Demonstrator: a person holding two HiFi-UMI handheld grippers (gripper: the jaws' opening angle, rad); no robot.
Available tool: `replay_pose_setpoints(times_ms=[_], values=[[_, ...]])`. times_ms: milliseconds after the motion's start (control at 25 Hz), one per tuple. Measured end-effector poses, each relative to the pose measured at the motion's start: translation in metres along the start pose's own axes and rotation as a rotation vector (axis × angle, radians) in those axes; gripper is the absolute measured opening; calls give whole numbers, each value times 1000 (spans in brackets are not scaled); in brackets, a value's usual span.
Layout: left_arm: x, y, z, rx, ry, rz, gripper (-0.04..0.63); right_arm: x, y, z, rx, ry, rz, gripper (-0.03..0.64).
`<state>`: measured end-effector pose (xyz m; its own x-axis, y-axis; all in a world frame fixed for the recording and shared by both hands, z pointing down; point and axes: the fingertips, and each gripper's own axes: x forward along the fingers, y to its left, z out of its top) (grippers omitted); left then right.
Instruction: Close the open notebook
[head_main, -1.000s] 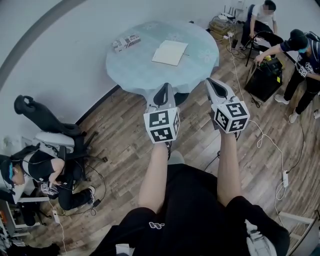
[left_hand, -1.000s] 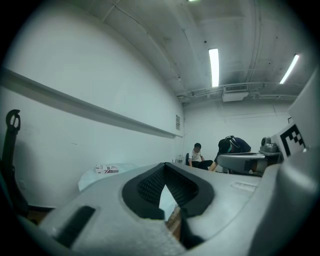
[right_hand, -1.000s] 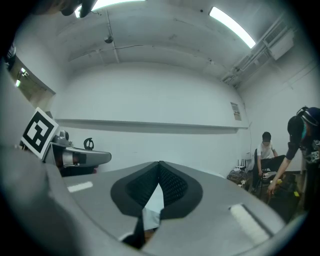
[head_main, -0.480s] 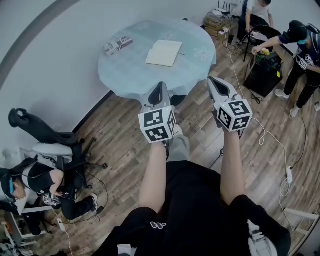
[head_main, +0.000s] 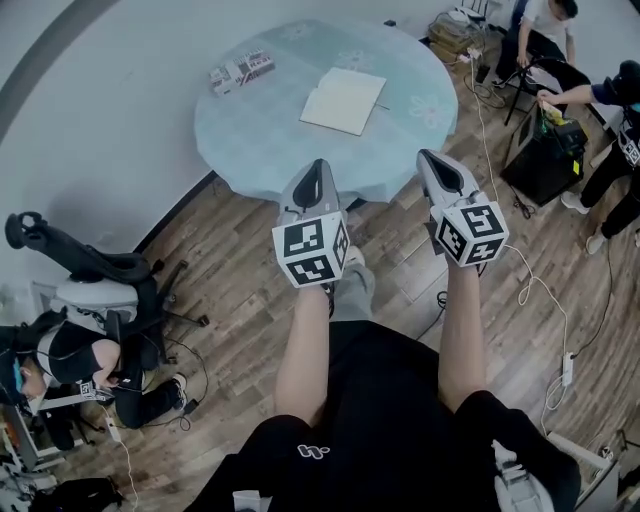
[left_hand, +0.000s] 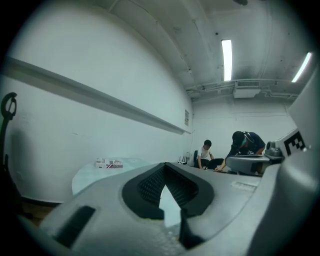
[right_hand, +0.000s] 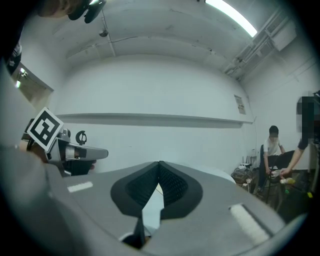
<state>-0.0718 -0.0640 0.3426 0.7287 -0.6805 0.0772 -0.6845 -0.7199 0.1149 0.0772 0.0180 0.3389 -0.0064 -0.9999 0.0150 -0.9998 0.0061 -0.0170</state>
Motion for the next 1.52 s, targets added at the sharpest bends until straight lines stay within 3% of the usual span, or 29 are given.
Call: replay_pose_setpoints(times_ms=[320,680,840,1120,1360,1520], values=[[105,38,-23,0,117,23,3,102,-32,-24,20,34,65,11],[239,56,-51,22,243,7,3,206,-115,-53,55,110,42,11],[289,61,-53,7,254,-1,3,240,-146,-57,35,144,29,11],[339,63,-64,-42,272,43,3,275,-180,-78,13,224,80,11],[337,70,-90,-117,299,184,4,298,-190,-98,-142,298,195,12],[331,75,-93,-145,293,275,3,315,-179,-115,-355,351,374,12]])
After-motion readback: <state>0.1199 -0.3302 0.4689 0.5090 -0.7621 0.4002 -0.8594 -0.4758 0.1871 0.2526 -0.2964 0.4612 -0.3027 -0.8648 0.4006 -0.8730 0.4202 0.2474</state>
